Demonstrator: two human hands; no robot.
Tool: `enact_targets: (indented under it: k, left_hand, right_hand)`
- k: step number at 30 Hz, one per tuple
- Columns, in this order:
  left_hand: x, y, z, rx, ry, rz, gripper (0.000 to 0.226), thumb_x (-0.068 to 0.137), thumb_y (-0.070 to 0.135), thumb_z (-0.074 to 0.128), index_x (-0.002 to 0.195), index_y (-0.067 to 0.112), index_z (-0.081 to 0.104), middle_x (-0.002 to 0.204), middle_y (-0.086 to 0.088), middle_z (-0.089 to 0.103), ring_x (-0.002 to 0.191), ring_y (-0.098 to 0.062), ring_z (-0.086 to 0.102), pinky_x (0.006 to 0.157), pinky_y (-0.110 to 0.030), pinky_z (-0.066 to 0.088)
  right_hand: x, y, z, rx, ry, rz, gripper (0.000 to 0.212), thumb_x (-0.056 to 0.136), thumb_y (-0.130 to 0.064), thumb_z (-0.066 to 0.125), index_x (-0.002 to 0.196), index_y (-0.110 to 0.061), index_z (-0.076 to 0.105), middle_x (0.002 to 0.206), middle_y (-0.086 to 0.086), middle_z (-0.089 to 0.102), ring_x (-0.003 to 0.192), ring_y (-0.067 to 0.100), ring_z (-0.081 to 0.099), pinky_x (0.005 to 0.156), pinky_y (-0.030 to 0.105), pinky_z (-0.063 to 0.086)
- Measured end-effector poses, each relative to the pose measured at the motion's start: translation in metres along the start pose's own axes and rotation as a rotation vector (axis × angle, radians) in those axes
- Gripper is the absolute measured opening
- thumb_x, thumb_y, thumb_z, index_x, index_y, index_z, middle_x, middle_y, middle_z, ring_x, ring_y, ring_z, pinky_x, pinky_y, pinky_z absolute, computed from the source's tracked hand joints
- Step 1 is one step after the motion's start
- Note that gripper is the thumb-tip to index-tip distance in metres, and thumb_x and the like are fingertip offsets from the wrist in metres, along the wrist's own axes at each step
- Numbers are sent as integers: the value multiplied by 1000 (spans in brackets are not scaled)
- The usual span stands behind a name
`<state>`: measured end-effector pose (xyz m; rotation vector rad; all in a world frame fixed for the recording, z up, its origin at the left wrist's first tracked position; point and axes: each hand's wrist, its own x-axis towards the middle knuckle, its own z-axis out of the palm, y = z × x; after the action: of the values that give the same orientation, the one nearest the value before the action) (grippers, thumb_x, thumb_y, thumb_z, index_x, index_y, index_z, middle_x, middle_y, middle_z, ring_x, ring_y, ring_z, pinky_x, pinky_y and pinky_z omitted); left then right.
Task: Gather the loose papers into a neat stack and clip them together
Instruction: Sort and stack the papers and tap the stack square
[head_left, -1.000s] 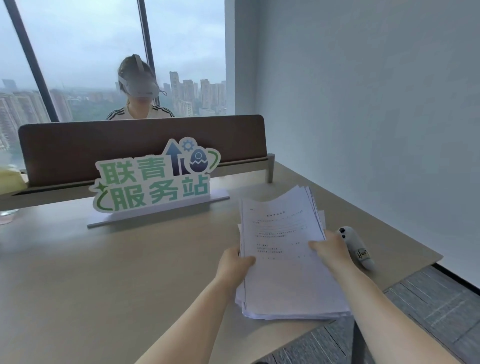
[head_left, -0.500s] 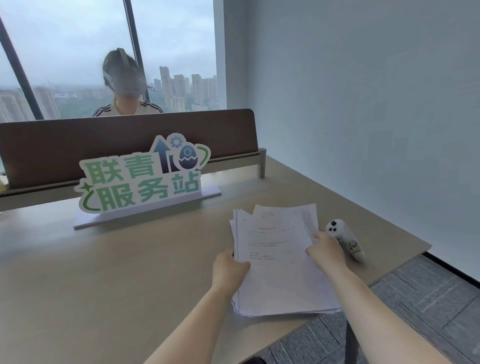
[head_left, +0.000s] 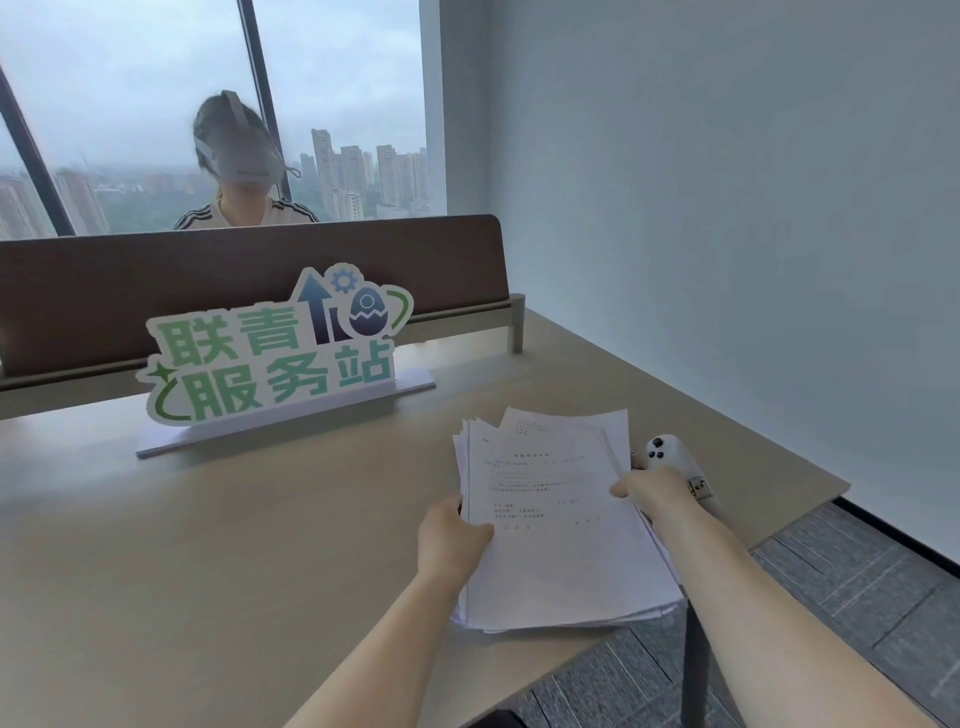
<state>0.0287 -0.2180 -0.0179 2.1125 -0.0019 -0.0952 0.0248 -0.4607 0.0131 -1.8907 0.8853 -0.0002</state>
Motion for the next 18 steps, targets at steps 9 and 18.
enact_targets:
  k: [9,18]
  left_hand:
    - [1,-5,1,-10,-1,5,14,79,11,63,93,15,64,92,1,67,80,-17,63,56,-21,46]
    - [5,-9,1,-17,15,-6,24,73,13,63,97,13,68,96,-4,69,87,-23,65,76,-36,56]
  right_hand:
    - [-4,-3,6,10,-51,21,62,90,-9,65,143,6,38,145,20,45,131,35,44,102,41,38]
    - [-12,-9,13,-79,-101,6,61,93,-15,64,144,6,38,151,18,40,137,33,40,107,40,36]
